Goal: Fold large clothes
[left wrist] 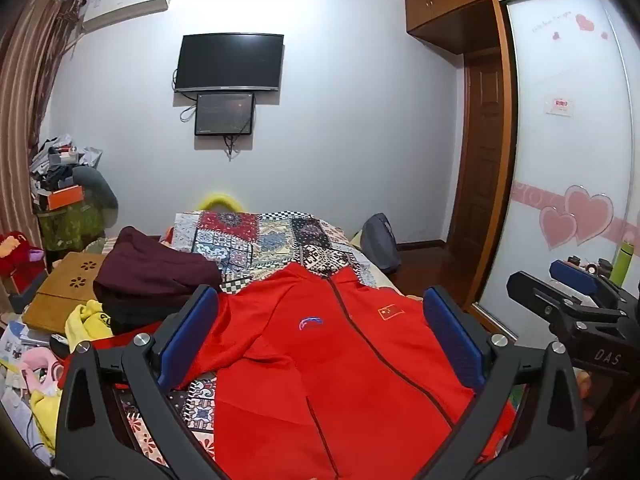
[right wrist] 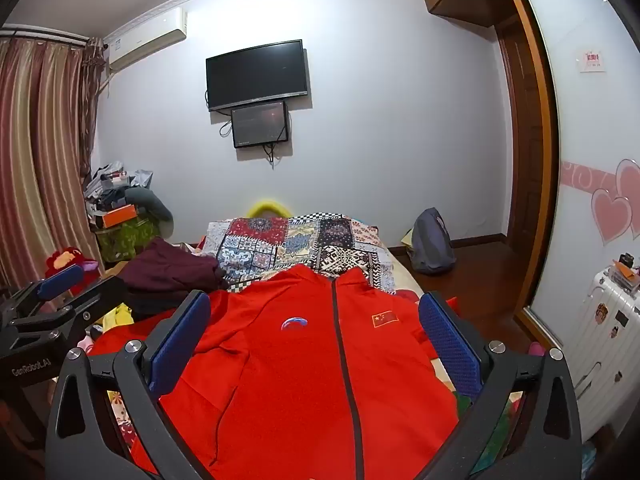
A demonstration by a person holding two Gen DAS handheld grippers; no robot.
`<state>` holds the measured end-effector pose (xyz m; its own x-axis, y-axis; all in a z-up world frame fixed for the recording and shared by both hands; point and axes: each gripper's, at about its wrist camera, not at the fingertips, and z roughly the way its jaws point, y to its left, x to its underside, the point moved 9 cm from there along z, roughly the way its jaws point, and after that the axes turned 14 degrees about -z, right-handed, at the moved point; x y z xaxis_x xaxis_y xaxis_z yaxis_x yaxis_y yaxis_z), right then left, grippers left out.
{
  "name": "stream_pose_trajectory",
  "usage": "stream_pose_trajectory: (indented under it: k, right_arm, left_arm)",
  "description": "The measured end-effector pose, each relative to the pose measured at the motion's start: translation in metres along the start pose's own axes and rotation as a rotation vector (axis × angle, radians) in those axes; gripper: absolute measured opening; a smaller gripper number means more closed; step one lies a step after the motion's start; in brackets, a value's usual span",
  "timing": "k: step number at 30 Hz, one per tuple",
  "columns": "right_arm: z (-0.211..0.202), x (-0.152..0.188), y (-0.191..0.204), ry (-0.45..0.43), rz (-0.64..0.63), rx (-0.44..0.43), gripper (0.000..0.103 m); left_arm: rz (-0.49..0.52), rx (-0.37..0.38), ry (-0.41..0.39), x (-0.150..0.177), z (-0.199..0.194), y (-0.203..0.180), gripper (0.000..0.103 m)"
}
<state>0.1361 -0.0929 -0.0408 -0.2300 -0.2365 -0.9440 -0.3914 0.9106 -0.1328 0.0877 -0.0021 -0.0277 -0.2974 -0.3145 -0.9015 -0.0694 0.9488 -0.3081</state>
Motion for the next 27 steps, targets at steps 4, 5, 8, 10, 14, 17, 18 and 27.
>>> stream_pose_trajectory:
  k: [4,5,8,10,14,17,18,27]
  right_arm:
    - [0.0,0.0,0.0,-0.006,0.004,-0.001,0.103]
    - [0.0,0.0,-0.001,-0.006,0.005,-0.001,0.103]
    - [0.0,0.0,-0.001,-0.005,0.005,-0.003,0.103]
    - [0.0,0.0,0.0,-0.005,0.0,0.0,0.103]
    - [-0.001,-0.001,0.001,-0.003,0.002,-0.001,0.103]
    - [0.0,-0.001,-0.001,0.001,0.005,0.004,0.103]
    - [0.0,0.002,-0.004,0.002,0.006,0.003,0.103]
    - [0.001,0.002,-0.001,0.011,0.011,0.009,0.103]
  left_arm:
    - [-0.003,0.005,-0.031,-0.002,-0.001,0.003,0.103]
    - [-0.001,0.005,-0.029,-0.002,-0.001,0.003,0.103]
    - [0.001,0.003,-0.025,-0.001,-0.002,0.006,0.103]
    - [0.0,-0.002,-0.019,0.002,0.002,0.007,0.103]
    - [-0.004,-0.008,-0.006,0.002,0.004,0.006,0.103]
    - [-0.003,-0.013,-0.006,0.001,0.004,0.005,0.103]
    - [-0.004,-0.013,-0.005,0.001,0.004,0.006,0.103]
    - [0.001,-0.011,-0.002,0.0,0.004,0.0,0.103]
